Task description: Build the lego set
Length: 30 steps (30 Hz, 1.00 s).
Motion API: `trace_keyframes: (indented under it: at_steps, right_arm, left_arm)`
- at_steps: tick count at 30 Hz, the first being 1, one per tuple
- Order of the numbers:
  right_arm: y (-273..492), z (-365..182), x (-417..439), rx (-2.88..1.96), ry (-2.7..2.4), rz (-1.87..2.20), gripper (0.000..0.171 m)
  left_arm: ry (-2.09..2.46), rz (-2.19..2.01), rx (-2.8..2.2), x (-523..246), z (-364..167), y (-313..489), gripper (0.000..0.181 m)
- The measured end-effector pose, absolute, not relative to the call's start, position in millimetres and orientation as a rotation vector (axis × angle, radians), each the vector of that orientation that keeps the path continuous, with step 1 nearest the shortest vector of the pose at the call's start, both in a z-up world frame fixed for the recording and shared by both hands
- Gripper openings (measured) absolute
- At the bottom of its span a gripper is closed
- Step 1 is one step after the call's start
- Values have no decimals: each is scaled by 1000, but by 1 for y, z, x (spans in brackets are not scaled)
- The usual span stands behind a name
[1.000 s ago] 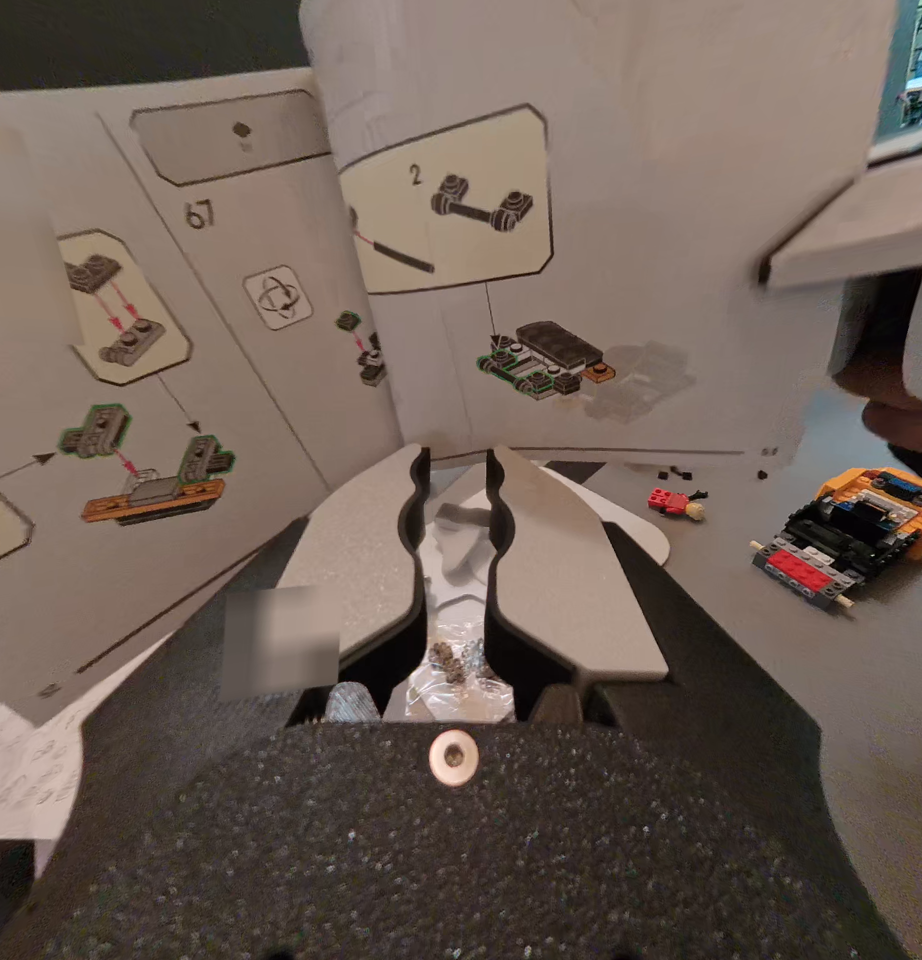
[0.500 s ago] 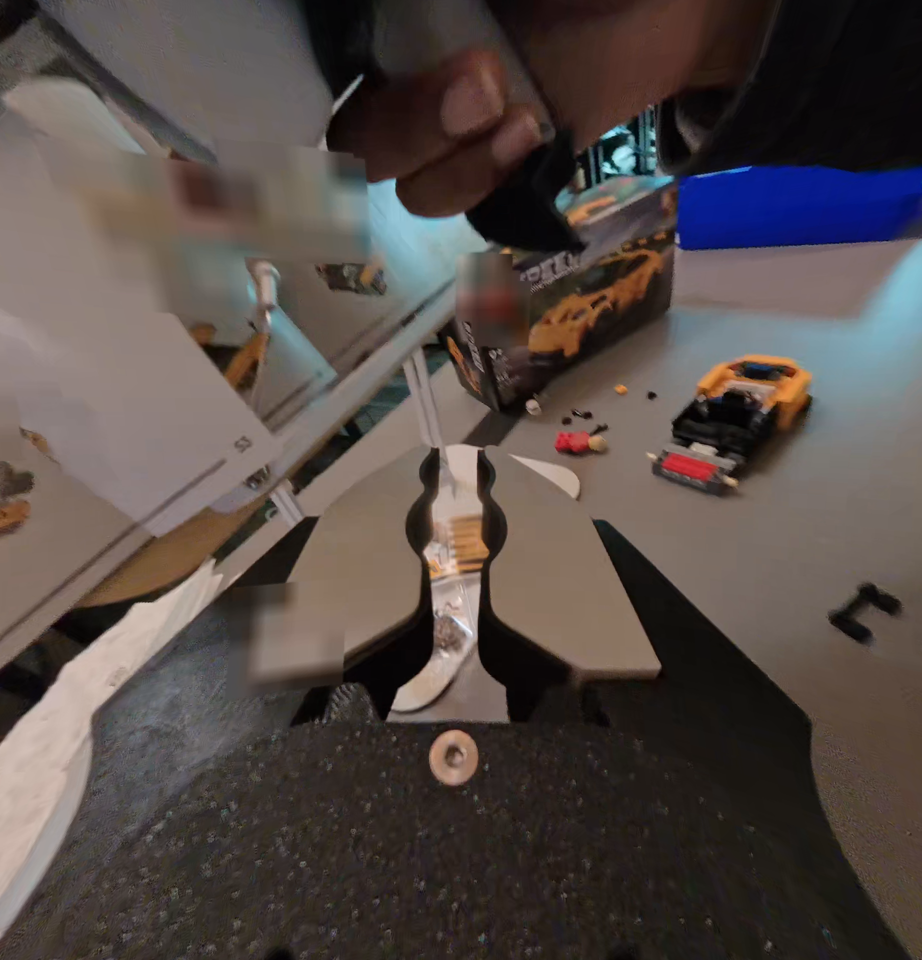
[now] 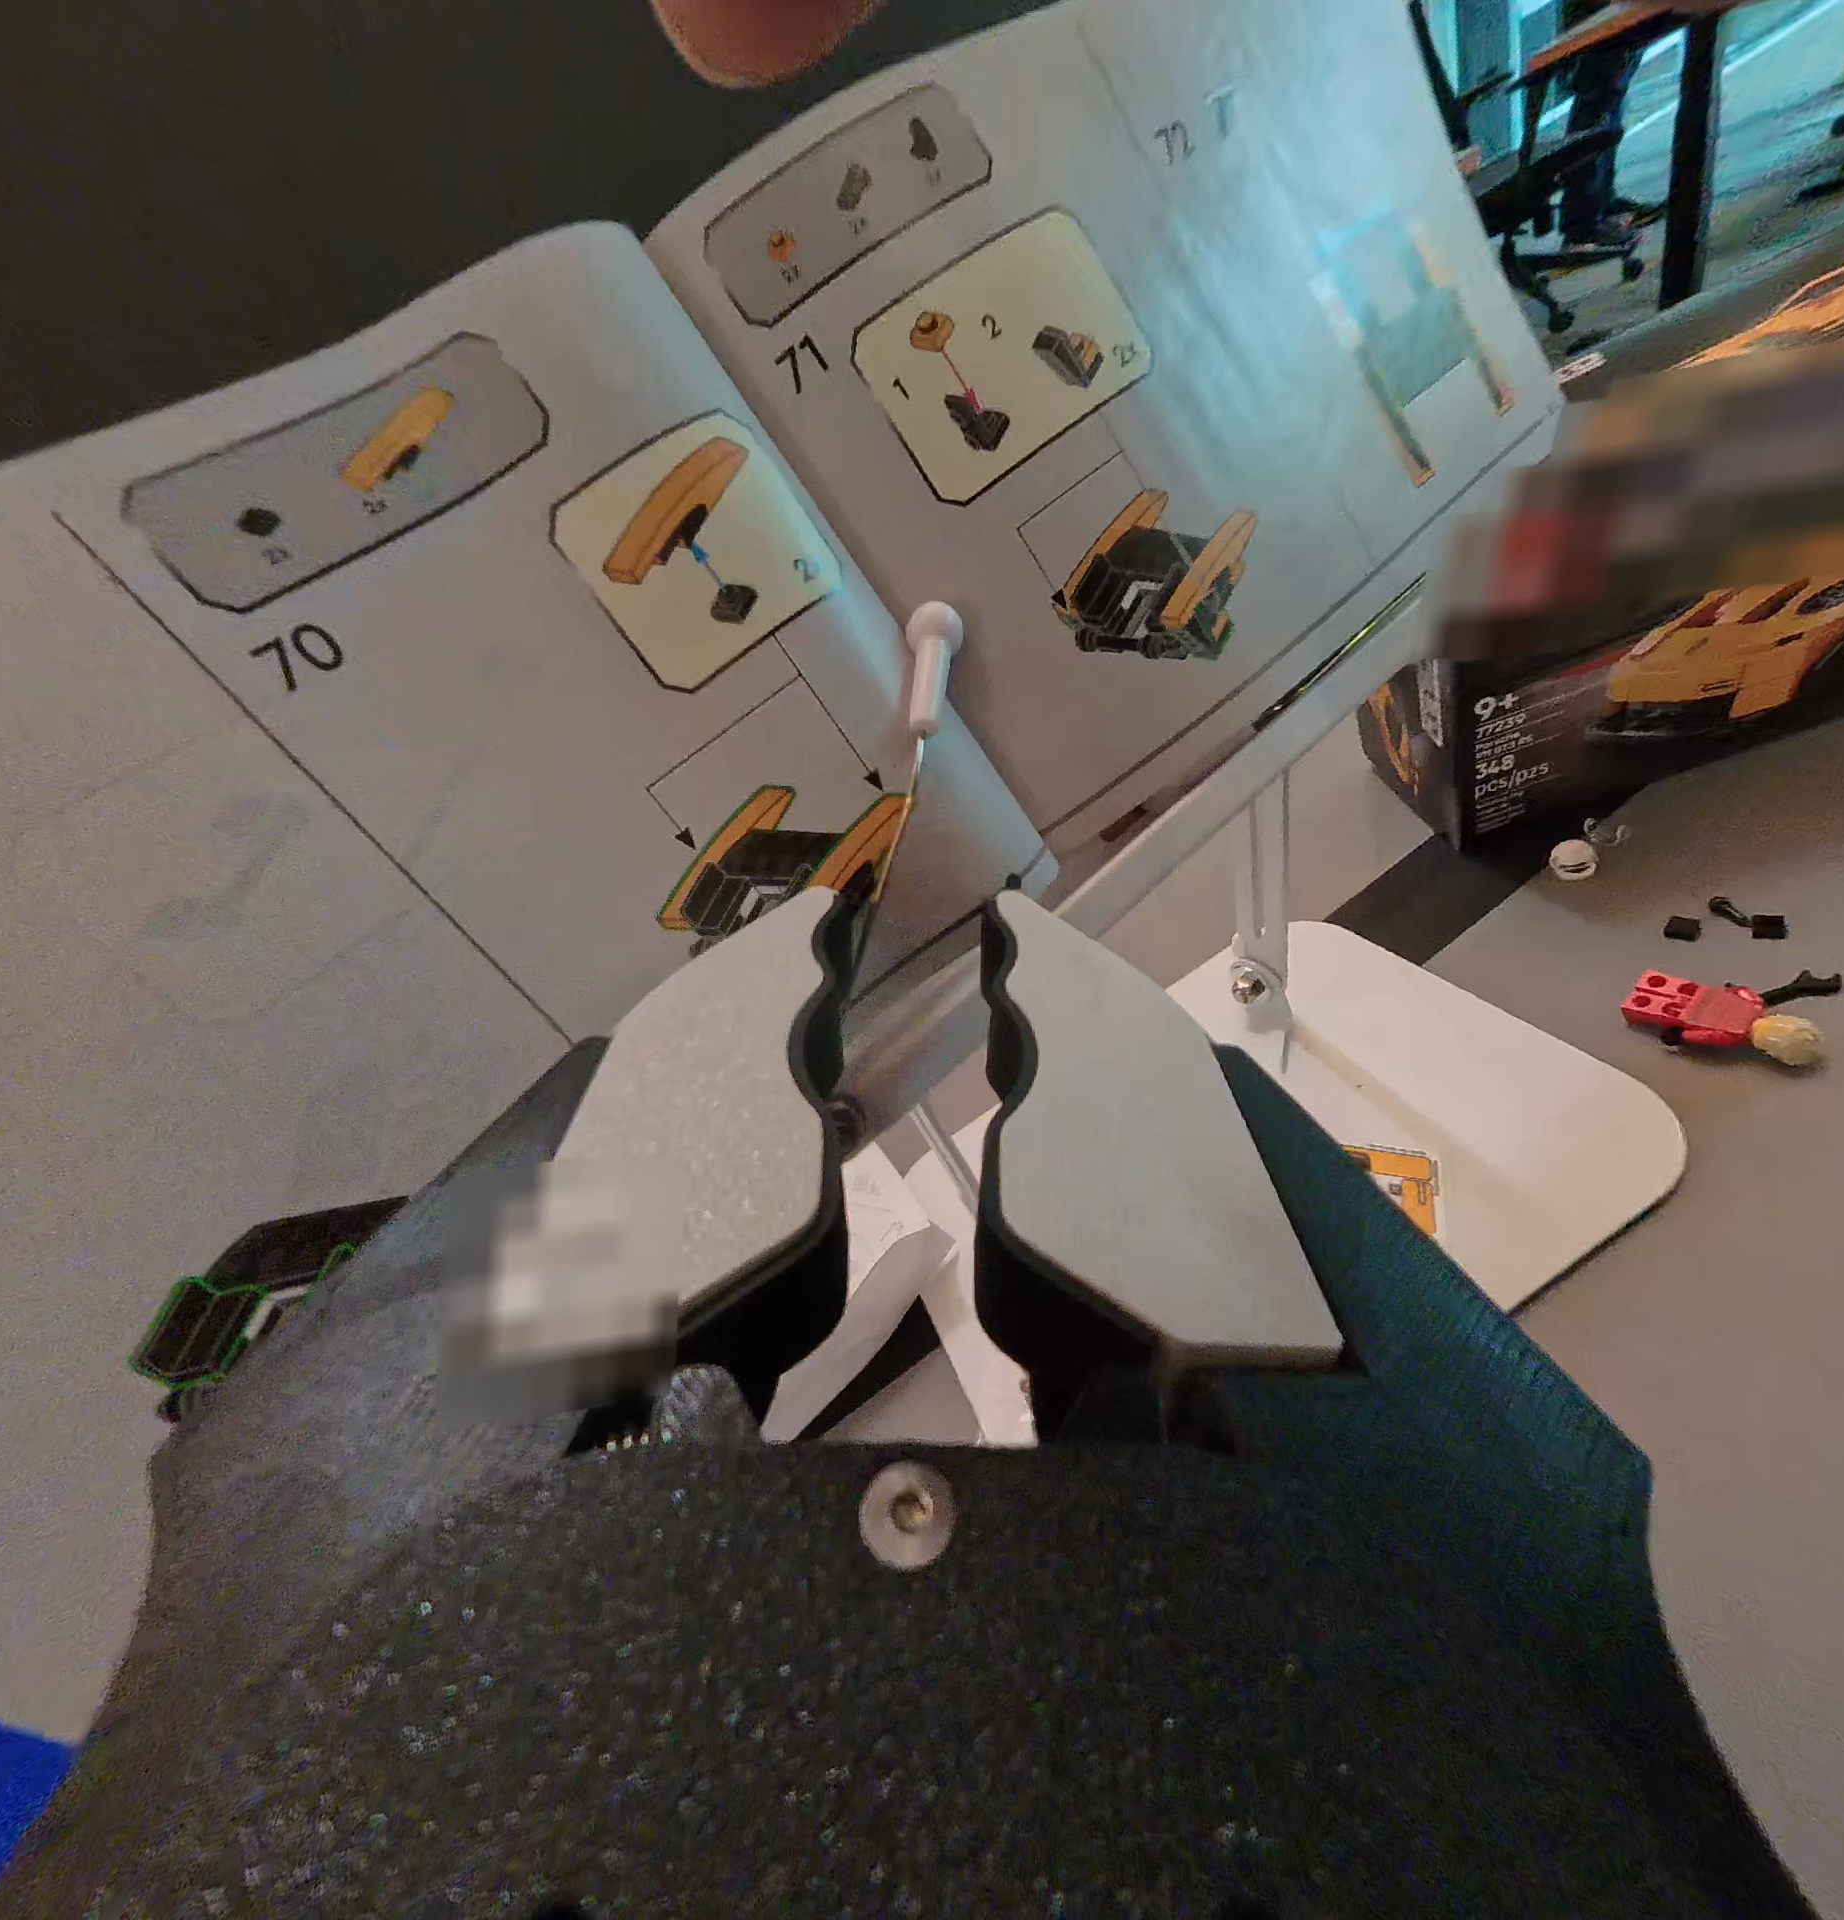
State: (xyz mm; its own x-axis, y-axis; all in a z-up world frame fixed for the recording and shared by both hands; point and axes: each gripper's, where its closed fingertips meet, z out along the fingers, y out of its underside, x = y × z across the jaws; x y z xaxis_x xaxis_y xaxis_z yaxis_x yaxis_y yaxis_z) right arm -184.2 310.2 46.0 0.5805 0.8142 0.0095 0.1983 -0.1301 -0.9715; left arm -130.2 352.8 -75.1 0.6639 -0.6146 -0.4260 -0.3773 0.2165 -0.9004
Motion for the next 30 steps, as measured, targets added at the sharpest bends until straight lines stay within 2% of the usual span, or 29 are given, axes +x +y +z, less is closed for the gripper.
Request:
trace_keyframes:
  at_steps: [4, 11, 15, 21, 25, 30]
  right_arm:
    - [311, 47, -198, -1649, -885, 650, 35]
    - [325, 39, -216, -1732, -919, 517, 33]
    - [347, 34, -227, -1712, -1092, 183, 32]
    - [370, 37, -273, -1364, -1561, -328, 37]
    - [387, 24, -291, -1344, -1702, -463, 33]
    - [401, 11, -285, -1334, -1760, -595, 0]
  left_arm:
    - [902, -151, -1389, -135, -72, 360, 5]
    - [842, -145, -1305, -140, -69, 359, 2]
    - [739, -266, -1308, -148, -63, 362, 0]
    - [652, -425, -1320, -155, -61, 363, 0]
    - [622, -480, -1321, -159, -60, 363, 0]
    - [573, -547, -1316, -164, -60, 362, 0]
